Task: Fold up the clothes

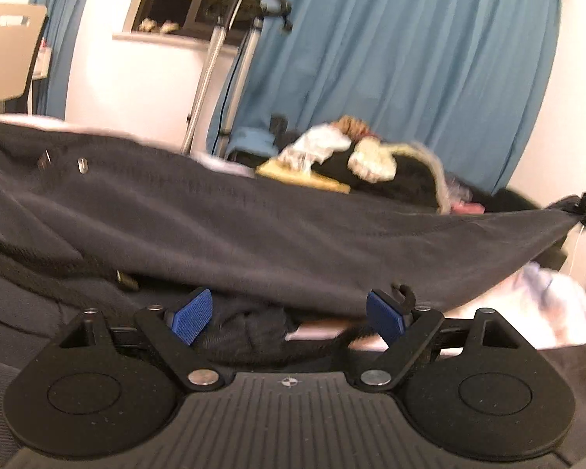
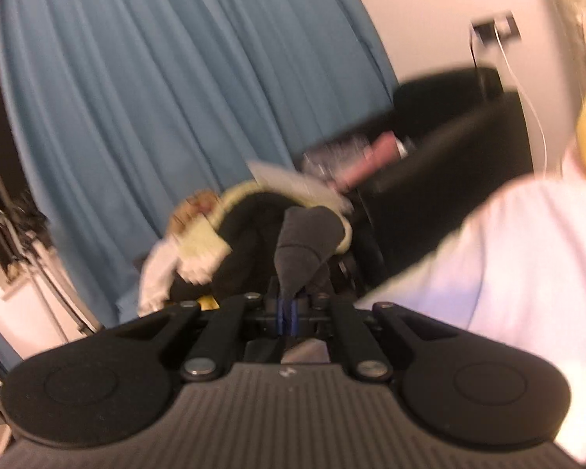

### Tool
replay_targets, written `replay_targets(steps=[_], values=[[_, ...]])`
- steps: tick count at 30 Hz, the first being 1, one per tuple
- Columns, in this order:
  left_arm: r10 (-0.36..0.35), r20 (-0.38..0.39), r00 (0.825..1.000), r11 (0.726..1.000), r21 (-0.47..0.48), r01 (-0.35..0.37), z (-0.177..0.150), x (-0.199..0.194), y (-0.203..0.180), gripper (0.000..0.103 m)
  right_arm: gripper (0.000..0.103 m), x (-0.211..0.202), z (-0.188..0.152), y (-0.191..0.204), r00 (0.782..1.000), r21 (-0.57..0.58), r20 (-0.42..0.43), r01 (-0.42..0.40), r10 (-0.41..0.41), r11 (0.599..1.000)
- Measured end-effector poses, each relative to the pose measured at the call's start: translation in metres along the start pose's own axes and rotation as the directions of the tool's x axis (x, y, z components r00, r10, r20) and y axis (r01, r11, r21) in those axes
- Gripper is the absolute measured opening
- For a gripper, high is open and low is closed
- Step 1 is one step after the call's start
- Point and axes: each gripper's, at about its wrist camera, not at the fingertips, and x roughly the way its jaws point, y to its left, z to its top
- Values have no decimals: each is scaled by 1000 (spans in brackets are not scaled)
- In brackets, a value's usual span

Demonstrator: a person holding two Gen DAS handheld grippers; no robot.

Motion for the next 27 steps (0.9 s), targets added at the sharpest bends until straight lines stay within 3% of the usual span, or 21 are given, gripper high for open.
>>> replay_targets(steps=[4, 7, 11, 14, 18, 20, 23, 27], values=[[-9, 13, 1000, 1000, 0, 9, 3, -18, -3, 88, 5, -58, 8, -16, 998, -13, 56, 11, -11, 1000], [-15, 22, 1000, 1000, 0, 15, 6, -32, -6, 88, 5, -90, -20, -61, 996, 90, 38, 80, -84, 993], [-24, 35, 999, 1000, 0, 24, 9, -50, -9, 88, 5, -98, -91, -119, 977, 121, -85, 204, -195, 971], [-30, 43, 999, 1000, -2, 31, 12, -63, -11, 88, 6, -88, -126, -147, 959, 130, -187, 240, -214, 962], [-22, 19, 1000, 1000, -4, 22, 9, -55, -13, 88, 6, -91, -117, -145, 971, 153, -140, 213, -192, 965], [-7, 19, 1000, 1000, 9, 6, 7, -51, -14, 88, 5, -102, -105, -132, 986, 141, -44, 163, -158, 976], [-5, 3, 1000, 1000, -4, 5, 4, -46, -12, 88, 5, -115, -84, -124, 990, 154, 55, 120, -129, 981], [3, -10, 1000, 1000, 2, -3, 1, -44, -11, 88, 5, -101, -90, -142, 977, 130, 36, 206, -212, 970]])
